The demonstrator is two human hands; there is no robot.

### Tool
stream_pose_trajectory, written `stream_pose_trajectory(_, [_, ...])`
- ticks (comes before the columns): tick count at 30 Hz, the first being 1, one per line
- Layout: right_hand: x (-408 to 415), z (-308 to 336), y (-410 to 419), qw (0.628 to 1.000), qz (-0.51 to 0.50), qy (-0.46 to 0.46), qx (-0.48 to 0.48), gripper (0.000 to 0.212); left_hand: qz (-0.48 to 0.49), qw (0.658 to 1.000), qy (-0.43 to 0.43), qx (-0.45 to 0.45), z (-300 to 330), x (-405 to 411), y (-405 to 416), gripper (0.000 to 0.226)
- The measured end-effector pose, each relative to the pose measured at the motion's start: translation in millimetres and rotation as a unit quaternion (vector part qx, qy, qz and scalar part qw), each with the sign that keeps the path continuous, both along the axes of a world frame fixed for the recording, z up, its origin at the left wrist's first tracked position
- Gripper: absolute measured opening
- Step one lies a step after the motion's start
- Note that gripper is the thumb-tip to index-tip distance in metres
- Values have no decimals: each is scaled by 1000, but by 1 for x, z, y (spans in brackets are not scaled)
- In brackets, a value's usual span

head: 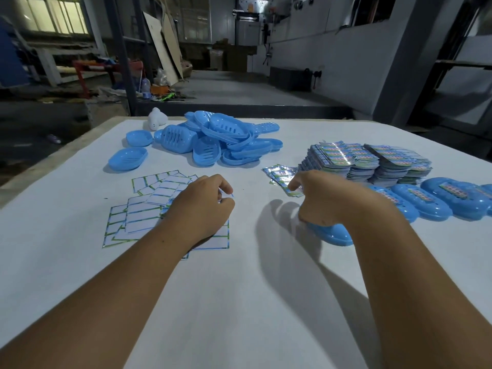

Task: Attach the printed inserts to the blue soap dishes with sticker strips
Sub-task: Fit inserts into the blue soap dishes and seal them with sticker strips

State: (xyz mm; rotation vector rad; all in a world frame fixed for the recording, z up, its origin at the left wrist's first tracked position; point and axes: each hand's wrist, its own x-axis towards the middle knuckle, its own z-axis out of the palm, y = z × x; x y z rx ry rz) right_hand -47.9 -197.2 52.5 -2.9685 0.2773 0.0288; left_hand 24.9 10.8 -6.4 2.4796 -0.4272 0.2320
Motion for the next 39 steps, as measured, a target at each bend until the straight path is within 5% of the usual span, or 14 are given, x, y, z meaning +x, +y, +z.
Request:
stream_pose_trajectory(8, [14,-14,15,995,46,-51,66,47,84,994,-34,-56,11,20,-5,12])
stream_pose_trajectory(15, [21,-18,17,994,60,-64,65,41,121,974,-105,160,21,65,-16,46])
stream_pose_trajectory(22, [21,-15,19,993,66,-63,70,44,161,954,-95,235,15,78,-12,27])
stream_pose_trajectory(31, [17,-14,26,992,86,-50,81,46,114,980,-62,149,12,82,-7,36])
stream_pose_trajectory(39, [20,-17,25,990,90,-58,93,44,142,977,-124,95,14,77,0,26])
